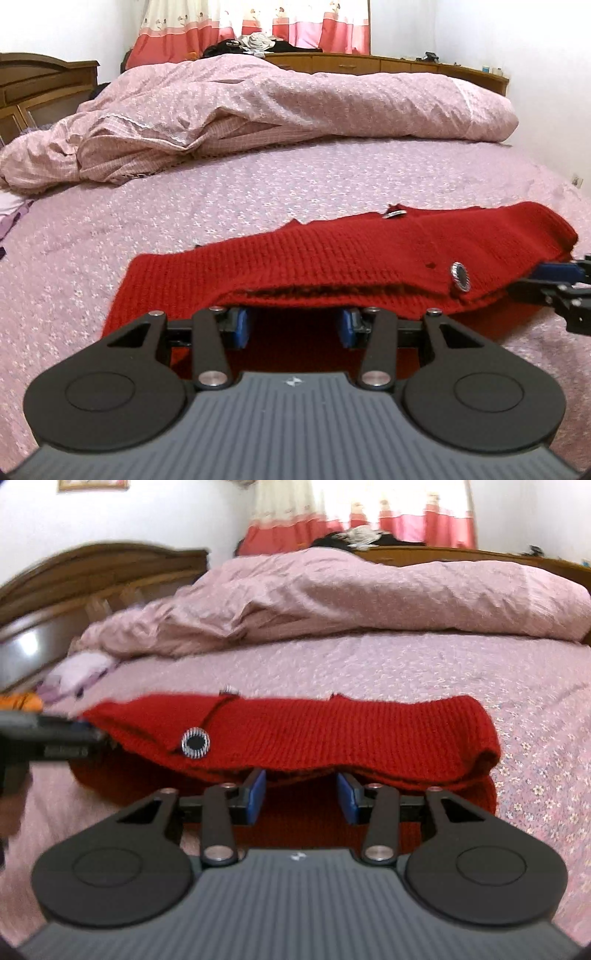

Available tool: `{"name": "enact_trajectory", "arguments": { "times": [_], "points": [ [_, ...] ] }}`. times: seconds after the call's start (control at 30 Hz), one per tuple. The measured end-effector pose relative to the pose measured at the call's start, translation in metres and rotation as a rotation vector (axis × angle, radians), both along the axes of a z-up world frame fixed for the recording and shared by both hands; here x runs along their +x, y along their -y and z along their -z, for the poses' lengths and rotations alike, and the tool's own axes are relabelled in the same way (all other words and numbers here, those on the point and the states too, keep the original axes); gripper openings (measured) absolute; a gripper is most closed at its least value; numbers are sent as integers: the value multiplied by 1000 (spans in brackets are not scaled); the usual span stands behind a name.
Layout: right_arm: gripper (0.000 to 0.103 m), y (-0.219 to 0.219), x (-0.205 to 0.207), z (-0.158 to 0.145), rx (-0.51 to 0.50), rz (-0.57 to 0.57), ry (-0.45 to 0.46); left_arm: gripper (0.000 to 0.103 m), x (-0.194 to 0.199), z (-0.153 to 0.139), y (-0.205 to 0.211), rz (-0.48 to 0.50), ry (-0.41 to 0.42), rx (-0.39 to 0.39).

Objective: Fold small clothes

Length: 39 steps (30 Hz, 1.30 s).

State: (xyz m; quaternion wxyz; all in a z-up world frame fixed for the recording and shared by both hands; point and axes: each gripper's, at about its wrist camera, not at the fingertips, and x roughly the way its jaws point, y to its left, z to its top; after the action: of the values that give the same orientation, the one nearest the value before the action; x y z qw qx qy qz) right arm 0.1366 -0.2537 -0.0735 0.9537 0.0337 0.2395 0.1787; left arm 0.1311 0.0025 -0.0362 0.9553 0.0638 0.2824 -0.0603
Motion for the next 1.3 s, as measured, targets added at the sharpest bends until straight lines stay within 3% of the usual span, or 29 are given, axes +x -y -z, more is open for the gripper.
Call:
{"name": "enact_trajectory", "arguments": {
  "times": [0.1, 0.47, 0.63, 0.8, 1.1, 1.3],
  "points": [
    [45, 2, 6, 5, -66, 28, -6, 51, 6, -3, -1, -5, 18, 22],
    [44, 11, 71, -10, -56, 179, 56, 52, 68, -18, -10, -92, 76, 78],
    [45, 20, 94, -7, 34, 243, 27, 52, 89, -21, -18, -136, 60, 61],
    [45, 37, 99, -6, 173, 306, 14, 52, 93, -20, -22, -136, 49, 58],
    [48, 39, 90, -7, 110, 313, 30, 52, 85, -6, -28, -139, 11, 71],
    [55, 53, 88, -20, 158, 432, 101, 52, 84, -3, -32, -142, 7, 87]
  ]
}}
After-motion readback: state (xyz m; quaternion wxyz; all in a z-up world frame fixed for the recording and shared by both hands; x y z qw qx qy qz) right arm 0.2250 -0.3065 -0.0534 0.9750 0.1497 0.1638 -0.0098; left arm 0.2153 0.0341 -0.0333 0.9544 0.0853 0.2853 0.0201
